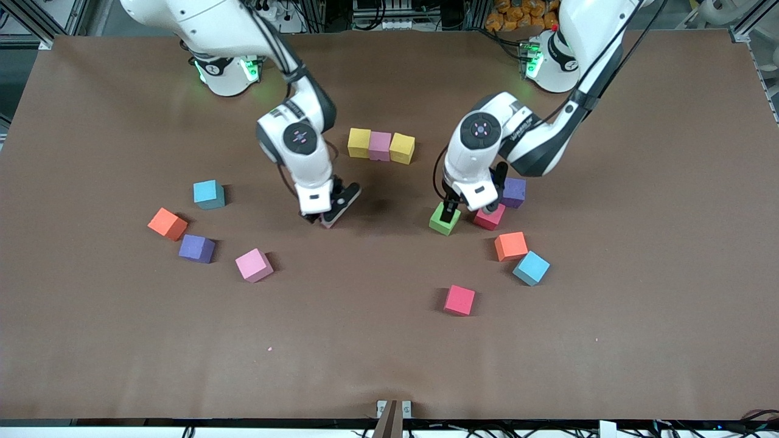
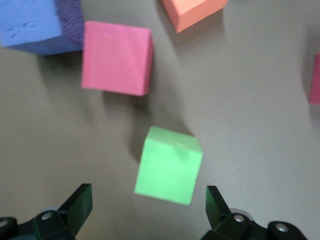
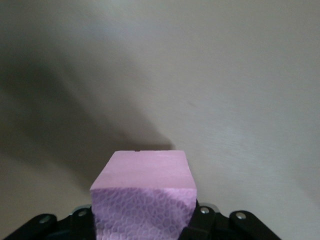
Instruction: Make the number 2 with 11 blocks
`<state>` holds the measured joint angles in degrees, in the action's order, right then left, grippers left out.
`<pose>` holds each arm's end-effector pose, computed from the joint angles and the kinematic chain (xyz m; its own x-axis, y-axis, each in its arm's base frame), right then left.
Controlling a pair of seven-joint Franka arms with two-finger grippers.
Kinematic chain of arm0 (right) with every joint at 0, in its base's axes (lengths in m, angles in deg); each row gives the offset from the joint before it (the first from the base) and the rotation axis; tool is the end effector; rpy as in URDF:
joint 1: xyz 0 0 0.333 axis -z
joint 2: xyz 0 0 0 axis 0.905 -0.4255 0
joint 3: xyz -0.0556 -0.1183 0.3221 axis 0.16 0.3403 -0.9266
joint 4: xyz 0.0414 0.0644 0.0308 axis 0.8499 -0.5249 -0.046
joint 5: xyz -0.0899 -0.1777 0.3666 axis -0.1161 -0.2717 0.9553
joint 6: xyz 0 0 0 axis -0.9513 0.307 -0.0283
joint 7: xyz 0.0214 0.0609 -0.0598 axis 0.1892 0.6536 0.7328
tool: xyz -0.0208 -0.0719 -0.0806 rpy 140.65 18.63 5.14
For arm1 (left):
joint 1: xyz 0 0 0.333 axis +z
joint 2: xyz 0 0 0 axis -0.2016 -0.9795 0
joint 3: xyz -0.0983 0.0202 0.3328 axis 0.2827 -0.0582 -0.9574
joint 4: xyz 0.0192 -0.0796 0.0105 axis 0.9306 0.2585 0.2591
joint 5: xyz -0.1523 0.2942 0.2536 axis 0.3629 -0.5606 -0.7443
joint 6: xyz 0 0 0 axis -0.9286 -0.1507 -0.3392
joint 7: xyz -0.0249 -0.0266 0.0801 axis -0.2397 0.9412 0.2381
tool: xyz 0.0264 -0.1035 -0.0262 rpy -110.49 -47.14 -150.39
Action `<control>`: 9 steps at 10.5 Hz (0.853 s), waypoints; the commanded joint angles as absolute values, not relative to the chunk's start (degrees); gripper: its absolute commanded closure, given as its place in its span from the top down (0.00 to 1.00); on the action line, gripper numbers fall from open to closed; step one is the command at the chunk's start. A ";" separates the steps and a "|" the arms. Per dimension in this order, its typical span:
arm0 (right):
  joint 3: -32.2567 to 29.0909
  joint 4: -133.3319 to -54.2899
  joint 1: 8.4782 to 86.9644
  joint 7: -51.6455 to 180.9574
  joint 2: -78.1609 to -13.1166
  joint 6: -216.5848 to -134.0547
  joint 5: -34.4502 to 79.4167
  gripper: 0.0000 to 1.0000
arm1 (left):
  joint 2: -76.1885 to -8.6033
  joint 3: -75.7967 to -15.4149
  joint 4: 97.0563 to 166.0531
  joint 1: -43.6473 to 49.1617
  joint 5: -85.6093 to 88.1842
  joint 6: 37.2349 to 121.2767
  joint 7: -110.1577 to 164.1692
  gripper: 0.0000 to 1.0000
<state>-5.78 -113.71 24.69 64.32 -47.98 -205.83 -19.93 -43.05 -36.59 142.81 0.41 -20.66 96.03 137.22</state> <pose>0.4825 0.3908 0.2165 0.6660 0.7458 0.0147 0.7436 -0.6653 0.0663 0.5232 -0.3886 0.2798 0.3150 0.9483 -0.0389 0.9488 -0.3157 -0.0137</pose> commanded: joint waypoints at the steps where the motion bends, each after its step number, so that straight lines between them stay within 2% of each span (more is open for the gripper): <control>1: -6.24 -109.24 20.37 50.89 -48.01 -199.57 -20.16 0.18 | -49.10 -40.11 135.92 -2.87 -21.50 94.63 135.43 1.00; 2: -6.15 -107.22 18.61 46.40 -48.28 -197.01 -19.90 0.18 | -50.16 -40.20 134.86 -2.96 -21.68 94.63 135.43 1.00; 5: -6.07 -105.45 14.82 36.62 -48.98 -196.90 -11.67 0.17 | -52.10 -40.20 134.15 -3.05 -21.85 94.63 132.36 1.00; 9: -6.07 -101.68 11.57 20.38 -52.13 -197.86 -10.76 0.14 | -52.72 -40.20 134.85 -3.57 -21.85 94.63 131.82 1.00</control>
